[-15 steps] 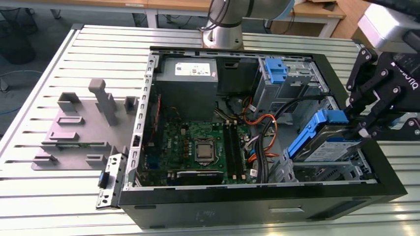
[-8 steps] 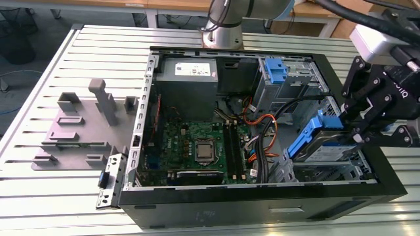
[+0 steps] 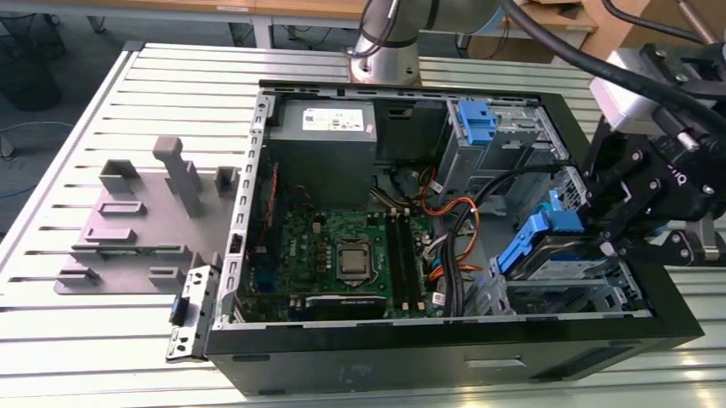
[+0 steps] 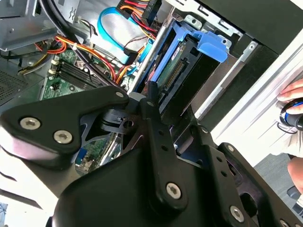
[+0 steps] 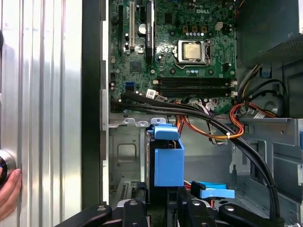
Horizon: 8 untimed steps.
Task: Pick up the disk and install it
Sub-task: 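Insert the disk into the insertion slot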
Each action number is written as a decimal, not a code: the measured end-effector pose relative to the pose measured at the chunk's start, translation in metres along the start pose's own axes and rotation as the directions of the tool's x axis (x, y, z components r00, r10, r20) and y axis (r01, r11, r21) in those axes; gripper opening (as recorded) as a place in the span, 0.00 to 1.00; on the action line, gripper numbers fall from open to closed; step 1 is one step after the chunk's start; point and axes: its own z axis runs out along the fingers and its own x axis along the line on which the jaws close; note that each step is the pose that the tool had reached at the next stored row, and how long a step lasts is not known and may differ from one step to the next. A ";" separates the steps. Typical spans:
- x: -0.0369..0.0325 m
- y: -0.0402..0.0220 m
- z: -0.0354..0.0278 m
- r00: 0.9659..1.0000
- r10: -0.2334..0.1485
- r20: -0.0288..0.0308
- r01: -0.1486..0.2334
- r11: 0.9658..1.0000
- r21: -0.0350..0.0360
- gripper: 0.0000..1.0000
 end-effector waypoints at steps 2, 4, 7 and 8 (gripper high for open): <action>0.0003 -0.0001 0.0038 1.000 0.000 0.000 0.000 1.000 0.000 0.35; 0.0005 -0.0003 0.0074 1.000 0.000 0.000 0.000 1.000 0.000 0.35; 0.0009 -0.0004 0.0126 1.000 0.000 0.000 0.000 1.000 0.000 0.35; 0.0011 -0.0005 0.0145 1.000 0.000 0.000 0.000 1.000 0.000 0.35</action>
